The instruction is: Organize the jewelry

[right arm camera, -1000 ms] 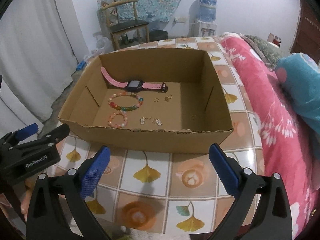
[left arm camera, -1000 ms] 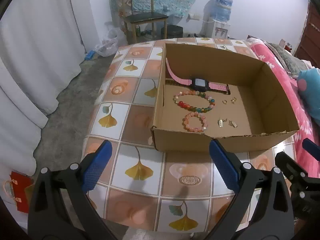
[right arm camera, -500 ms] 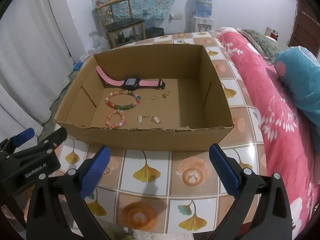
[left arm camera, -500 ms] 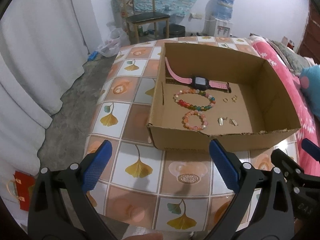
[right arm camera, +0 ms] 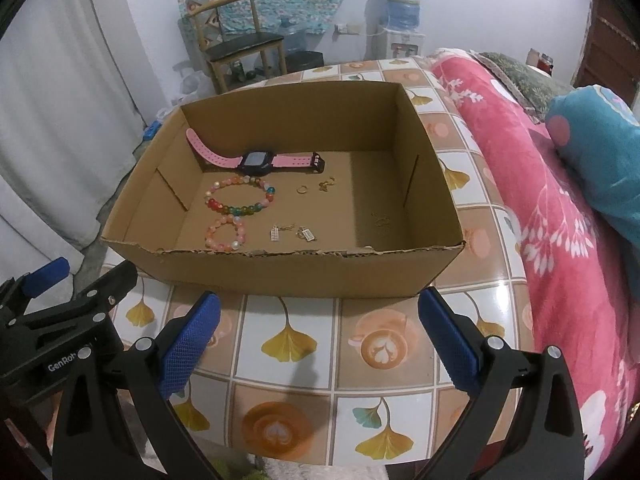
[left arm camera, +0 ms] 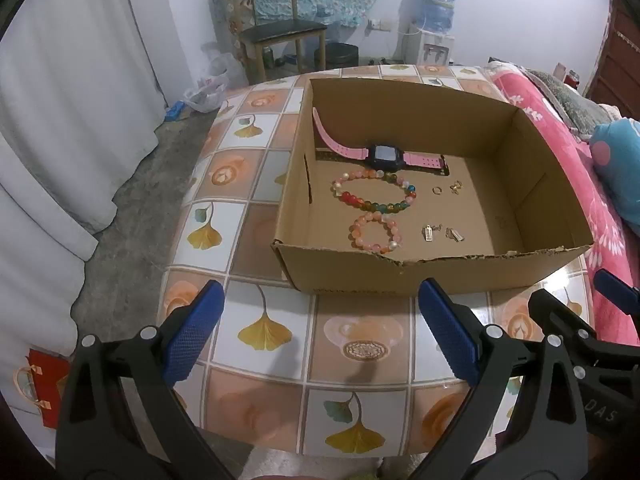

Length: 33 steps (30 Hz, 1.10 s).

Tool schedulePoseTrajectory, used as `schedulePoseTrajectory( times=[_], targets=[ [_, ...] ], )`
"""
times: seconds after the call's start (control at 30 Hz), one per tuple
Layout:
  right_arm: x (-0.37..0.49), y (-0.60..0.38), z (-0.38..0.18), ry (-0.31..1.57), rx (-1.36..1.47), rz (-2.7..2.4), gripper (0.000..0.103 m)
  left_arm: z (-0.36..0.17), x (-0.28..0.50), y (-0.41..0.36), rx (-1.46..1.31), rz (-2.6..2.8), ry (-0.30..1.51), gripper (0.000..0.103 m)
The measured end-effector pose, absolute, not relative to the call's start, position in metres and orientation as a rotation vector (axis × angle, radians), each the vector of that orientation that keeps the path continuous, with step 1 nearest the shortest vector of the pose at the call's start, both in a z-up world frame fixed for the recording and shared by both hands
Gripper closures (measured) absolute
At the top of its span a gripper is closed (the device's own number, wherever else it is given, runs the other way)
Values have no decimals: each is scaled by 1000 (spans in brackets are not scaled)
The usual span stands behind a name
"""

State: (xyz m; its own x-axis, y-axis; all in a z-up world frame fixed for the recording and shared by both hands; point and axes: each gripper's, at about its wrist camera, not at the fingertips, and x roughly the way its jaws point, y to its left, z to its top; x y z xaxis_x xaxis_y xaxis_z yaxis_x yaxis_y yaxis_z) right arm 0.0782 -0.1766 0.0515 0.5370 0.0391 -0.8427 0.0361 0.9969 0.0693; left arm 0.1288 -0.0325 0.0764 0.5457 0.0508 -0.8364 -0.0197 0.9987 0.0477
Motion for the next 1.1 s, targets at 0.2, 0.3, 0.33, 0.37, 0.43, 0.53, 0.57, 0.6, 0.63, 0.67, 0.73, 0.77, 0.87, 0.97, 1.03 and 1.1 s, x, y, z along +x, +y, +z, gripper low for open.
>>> schedulePoseTrajectory(
  times=[0.2, 0.3, 0.33, 0.37, 0.43, 0.53, 0.57, 0.6, 0.63, 0.67, 0.73, 0.77, 0.87, 0.97, 1.03, 1.1],
  targets=[
    [79, -176, 51, 1009, 87, -3, 7, 76, 129, -34, 35, 39, 997, 9],
    [79, -177, 50, 1009, 87, -2, 7, 75, 129, -35, 37, 38, 1000, 9],
    [79, -177, 50, 1010, 88, -2, 7, 75, 129, -35, 37, 38, 1002, 9],
    [79, -177, 50, 1011, 90, -3, 7, 74, 129, -36, 38, 38, 1005, 9],
    [79, -177, 49, 1014, 94, -6, 7, 73, 130, -37, 41, 36, 1009, 9],
    [80, -177, 48, 1018, 104, -5, 7, 73, 130, -37, 42, 36, 1011, 9],
    [80, -177, 48, 1019, 105, -4, 7, 73, 130, -36, 42, 36, 1010, 9],
    [80, -177, 47, 1019, 104, -3, 7, 73, 130, -36, 42, 36, 1010, 9],
    [80, -177, 48, 1018, 104, -3, 7, 72, 130, -37, 42, 36, 1010, 9],
    [80, -177, 48, 1016, 104, -4, 7, 73, 130, -36, 42, 35, 1011, 9],
    [80, -177, 48, 1014, 102, -5, 7, 73, 130, -36, 42, 35, 1012, 9],
    [80, -178, 48, 1014, 102, -4, 7, 73, 130, -36, 43, 36, 1012, 9],
    [80, -178, 48, 1014, 103, -6, 7, 73, 130, -35, 42, 37, 1014, 9],
    [80, -179, 48, 1018, 105, -4, 7, 73, 130, -33, 42, 36, 1014, 9],
    [81, -179, 48, 1020, 105, -3, 7, 73, 130, -33, 42, 37, 1013, 9],
    [81, -179, 48, 1020, 106, -4, 7, 73, 130, -33, 41, 36, 1015, 9]
  ],
)
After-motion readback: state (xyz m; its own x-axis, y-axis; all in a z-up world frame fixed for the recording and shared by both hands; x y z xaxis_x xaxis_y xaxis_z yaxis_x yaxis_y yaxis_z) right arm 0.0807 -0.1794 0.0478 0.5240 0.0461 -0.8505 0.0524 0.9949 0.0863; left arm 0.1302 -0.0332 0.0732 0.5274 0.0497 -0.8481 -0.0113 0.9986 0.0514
